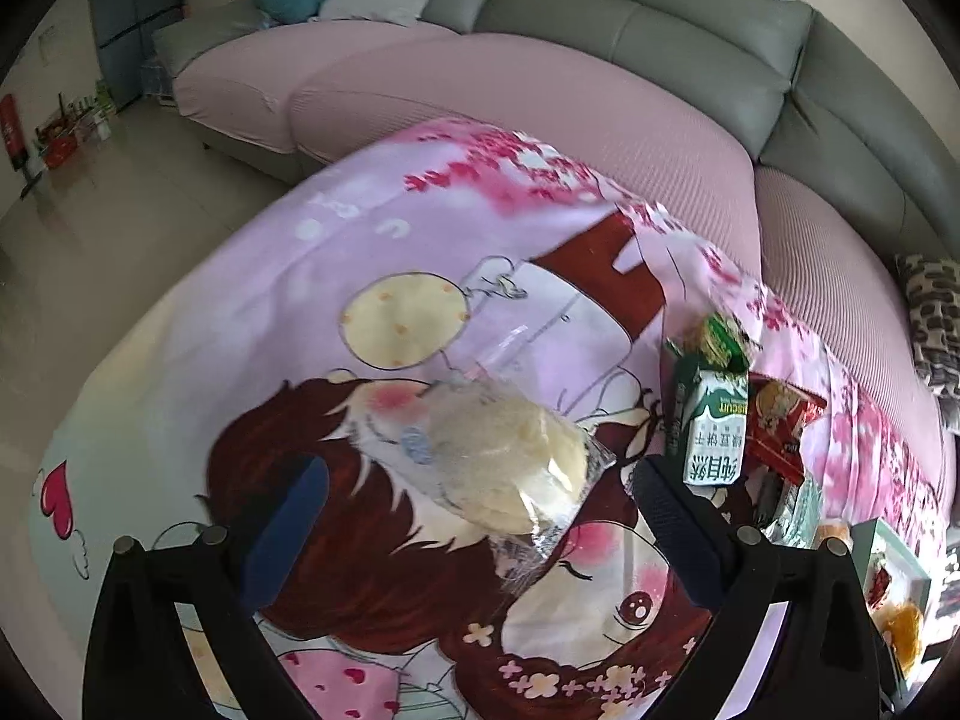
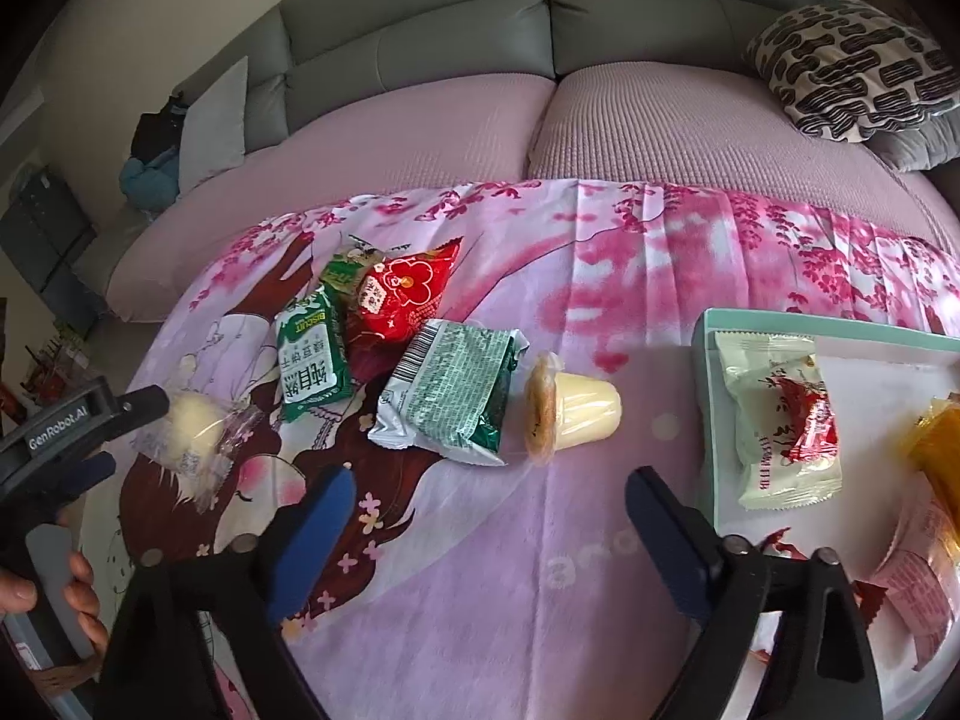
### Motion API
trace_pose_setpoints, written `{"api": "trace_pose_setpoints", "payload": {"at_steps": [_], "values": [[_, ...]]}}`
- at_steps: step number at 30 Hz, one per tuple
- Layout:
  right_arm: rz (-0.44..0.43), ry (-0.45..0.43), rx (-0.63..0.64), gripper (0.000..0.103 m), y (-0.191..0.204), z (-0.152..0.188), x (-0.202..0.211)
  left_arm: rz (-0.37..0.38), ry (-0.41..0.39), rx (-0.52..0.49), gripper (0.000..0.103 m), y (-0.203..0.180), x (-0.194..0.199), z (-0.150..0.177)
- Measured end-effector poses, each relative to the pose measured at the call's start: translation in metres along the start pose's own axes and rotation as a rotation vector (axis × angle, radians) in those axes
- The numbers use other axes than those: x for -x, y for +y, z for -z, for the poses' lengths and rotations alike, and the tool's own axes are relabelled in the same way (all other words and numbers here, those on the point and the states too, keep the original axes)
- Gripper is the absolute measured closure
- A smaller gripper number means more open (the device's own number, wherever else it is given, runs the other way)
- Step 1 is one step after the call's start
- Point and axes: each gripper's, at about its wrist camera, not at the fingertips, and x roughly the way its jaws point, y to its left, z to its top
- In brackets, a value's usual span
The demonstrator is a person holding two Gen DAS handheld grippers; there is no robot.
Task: Organize snacks
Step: 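Move both grippers back over the snack pile, then grasp the clear-wrapped bun with the left gripper while the right grasps the green packet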
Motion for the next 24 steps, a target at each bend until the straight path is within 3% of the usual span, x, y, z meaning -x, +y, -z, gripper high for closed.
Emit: {"api": "trace_pose_setpoints", "payload": {"at_steps": [4, 13, 16, 24], "values": [[-0.012, 0.006, 0.028, 0.022, 0.011, -0.006, -0.008, 0.028, 0.022, -0.008, 0.002, -0.006, -0.008, 0.0], [-0.006, 0.026, 0.057, 0.029, 0.028, -0.023, -0.036, 0.042, 0.064, -0.017, 0.003, -0.013, -0.028, -0.003], [0.017, 0.047, 0.052, 0.034, 0.028, -0.027, -0.05, 0.028, 0.069, -0.025, 0.013, -0.016, -0.034, -0.005], [0.06, 0.066, 0.047, 0.037, 0.03, -0.032, -0.074, 0.042, 0.108, -0.016, 0.03, -0.015, -0.05, -0.006]]}}
